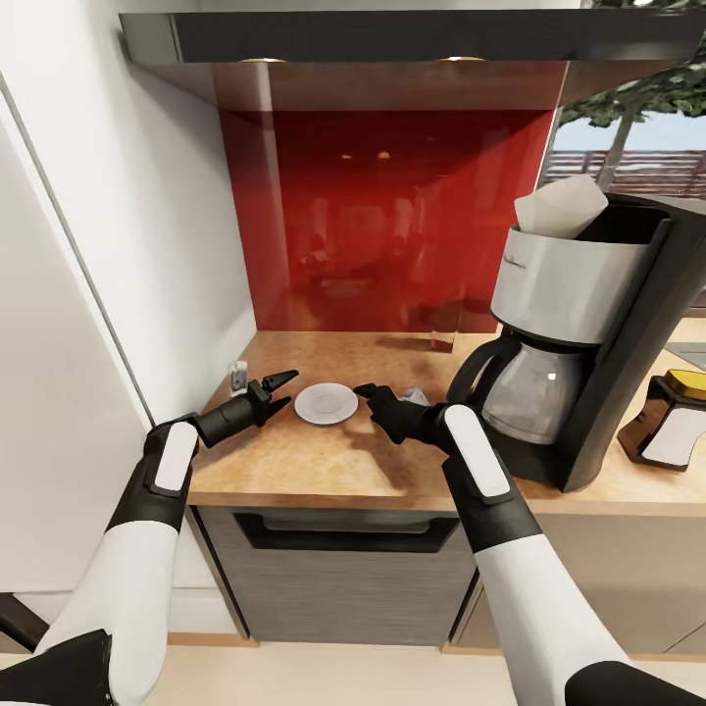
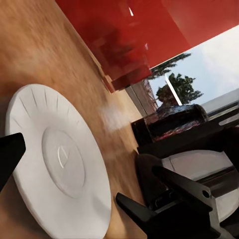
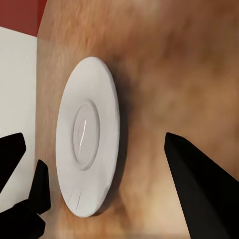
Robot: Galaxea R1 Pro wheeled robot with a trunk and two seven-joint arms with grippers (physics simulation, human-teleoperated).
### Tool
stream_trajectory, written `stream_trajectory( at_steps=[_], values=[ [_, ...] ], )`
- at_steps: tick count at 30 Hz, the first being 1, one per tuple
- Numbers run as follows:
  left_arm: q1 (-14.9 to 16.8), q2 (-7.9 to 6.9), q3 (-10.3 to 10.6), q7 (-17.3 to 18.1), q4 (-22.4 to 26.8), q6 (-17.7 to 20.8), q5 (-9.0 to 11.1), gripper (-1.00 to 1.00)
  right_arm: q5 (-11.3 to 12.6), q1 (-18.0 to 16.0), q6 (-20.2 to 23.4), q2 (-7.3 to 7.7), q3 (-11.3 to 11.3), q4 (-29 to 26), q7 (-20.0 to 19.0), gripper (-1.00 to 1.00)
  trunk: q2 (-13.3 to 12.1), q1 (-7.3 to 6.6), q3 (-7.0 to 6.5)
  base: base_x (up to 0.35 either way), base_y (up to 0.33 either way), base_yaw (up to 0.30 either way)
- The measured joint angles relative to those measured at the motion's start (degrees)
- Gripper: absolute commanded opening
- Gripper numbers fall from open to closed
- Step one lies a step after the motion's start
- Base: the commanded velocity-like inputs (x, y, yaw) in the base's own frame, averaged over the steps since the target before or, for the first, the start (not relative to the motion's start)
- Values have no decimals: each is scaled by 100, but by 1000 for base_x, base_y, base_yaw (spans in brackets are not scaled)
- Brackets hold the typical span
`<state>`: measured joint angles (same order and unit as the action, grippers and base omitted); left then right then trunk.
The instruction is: Set up a coffee station on the kitchen countertop: keep the coffee maker on the countertop, move the bottle of coffee from the kitchen shelf to the counter next to the coffee maker, place a paper coffee filter on top of the coffee maker, put the saucer next to the coffee maker with the coffee cup on the saucer, and place the electric kettle next to the coffee maker.
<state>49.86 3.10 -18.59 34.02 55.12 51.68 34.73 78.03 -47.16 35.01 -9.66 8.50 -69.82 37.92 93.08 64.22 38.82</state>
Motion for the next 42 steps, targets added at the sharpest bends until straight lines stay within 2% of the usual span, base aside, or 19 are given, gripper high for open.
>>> stream_trajectory(
  at_steps=[7,18,23,29,39,42],
  values=[
    [0,18,0,4,-2,-4,0,100,-3,0,0,0,2,0,0,100,0,0,0,0,0,0],
    [0,126,0,-37,-47,-4,0,100,2,0,1,-24,15,47,-8,100,0,0,0,0,0,0],
    [-3,131,-21,-51,-69,-4,-4,100,8,-3,-201,-26,247,108,-13,100,1,0,-1,0,0,0],
    [-1,131,-412,-52,-64,7,-8,100,18,-2,-318,-26,302,113,-7,100,1,-1,-1,0,0,0],
    [-1,132,-573,-92,-88,21,23,100,20,-2,-333,-27,309,115,-8,100,1,-1,-1,0,0,0],
    [1,152,-590,-345,-99,17,86,100,20,-3,-334,-27,309,119,-7,100,1,-1,-2,0,0,0]
  ],
)
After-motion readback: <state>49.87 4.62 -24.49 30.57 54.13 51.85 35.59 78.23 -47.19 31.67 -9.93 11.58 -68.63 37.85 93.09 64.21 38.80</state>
